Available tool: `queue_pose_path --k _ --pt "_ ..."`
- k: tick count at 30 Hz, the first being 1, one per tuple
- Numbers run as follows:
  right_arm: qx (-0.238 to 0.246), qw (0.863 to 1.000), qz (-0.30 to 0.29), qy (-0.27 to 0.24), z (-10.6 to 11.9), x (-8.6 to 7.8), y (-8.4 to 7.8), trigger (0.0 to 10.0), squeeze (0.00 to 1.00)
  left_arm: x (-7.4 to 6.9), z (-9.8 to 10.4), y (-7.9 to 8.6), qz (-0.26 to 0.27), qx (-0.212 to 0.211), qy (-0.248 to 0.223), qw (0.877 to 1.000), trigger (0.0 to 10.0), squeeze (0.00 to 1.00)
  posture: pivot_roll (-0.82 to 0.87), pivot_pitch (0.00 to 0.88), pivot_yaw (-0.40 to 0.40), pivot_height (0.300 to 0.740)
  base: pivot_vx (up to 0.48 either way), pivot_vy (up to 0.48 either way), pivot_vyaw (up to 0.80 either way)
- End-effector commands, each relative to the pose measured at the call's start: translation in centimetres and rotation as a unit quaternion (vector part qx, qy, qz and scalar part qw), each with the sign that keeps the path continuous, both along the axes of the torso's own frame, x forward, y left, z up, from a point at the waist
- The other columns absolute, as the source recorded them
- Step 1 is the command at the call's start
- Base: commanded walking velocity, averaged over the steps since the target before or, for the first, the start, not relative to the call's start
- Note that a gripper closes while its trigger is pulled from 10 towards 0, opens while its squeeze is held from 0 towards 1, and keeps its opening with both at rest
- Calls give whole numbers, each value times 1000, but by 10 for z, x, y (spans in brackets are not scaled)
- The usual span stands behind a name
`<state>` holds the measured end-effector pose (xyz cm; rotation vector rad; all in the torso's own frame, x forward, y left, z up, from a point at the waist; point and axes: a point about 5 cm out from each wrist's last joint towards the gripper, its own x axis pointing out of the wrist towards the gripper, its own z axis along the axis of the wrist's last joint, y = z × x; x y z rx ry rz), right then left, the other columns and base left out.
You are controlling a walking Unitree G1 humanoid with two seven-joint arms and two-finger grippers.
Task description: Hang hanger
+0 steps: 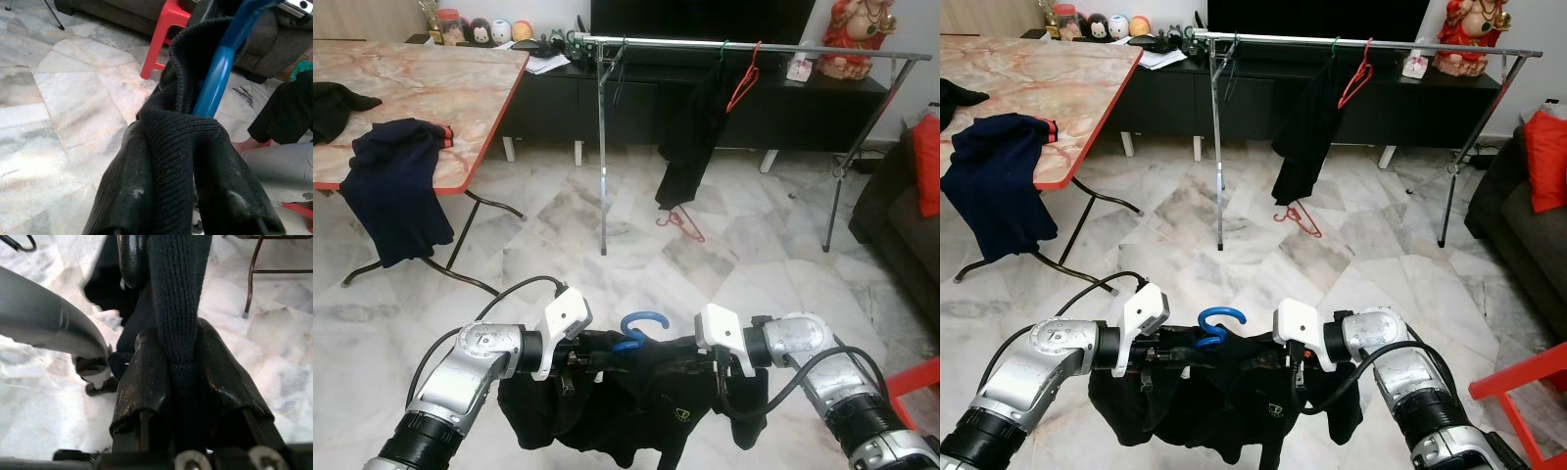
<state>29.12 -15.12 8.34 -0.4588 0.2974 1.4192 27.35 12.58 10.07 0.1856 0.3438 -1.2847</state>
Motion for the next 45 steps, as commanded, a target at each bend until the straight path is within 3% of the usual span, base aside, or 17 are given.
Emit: queue_pose_path --k 1,4,5,7,8,20,26,41,42,43,45 --pt "0 1000 -14 -23 4 6 1 10000 0 2 3 -3 -1 -7 -11 1000 0 0 -57 0 -90 740 0 0 0" --pt "-3 1000 -19 -19 2 6 1 10000 0 2 3 -3 -2 -7 -10 1000 0 0 -56 0 -88 740 0 0 0" --pt "-7 1000 -14 -10 0 5 1 10000 537 2 3 -2 -2 -6 -10 1000 0 0 -56 0 -88 740 0 0 0" --pt "-10 1000 -11 -7 0 4 1 10000 537 2 3 -2 -2 -5 -10 1000 0 0 -56 0 -88 740 0 0 0" --pt "-9 1000 -10 -7 -1 3 2 10000 1000 1 3 -2 -2 -5 -10 1000 0 0 -55 0 -88 740 0 0 0" --pt "-5 1000 11 2 -2 -2 2 10000 1000 1 0 -1 1 3 -10 1000 0 0 -57 0 -85 740 0 0 0" --pt "-7 1000 12 -1 -1 -1 2 10000 1000 1 -6 3 -1 34 -17 999 0 0 -56 0 -83 740 0 0 0" --pt "-18 1000 -10 -16 -6 0 1 10000 1000 9 -26 8 62 53 -30 996 0 0 -65 0 -76 740 0 0 0" --pt "-10 999 -40 -29 -6 3 2 10000 576 10 -30 10 79 53 -34 995 0 0 -64 0 -74 740 0 0 0" --pt "-12 998 -52 -37 -7 4 2 10000 0 10 -33 12 91 53 -36 994 0 0 -64 0 -74 740 0 0 0" --pt "-13 996 -73 -40 -12 4 1 10000 0 11 -41 19 126 58 -38 990 0 0 -68 0 -72 740 0 0 0"
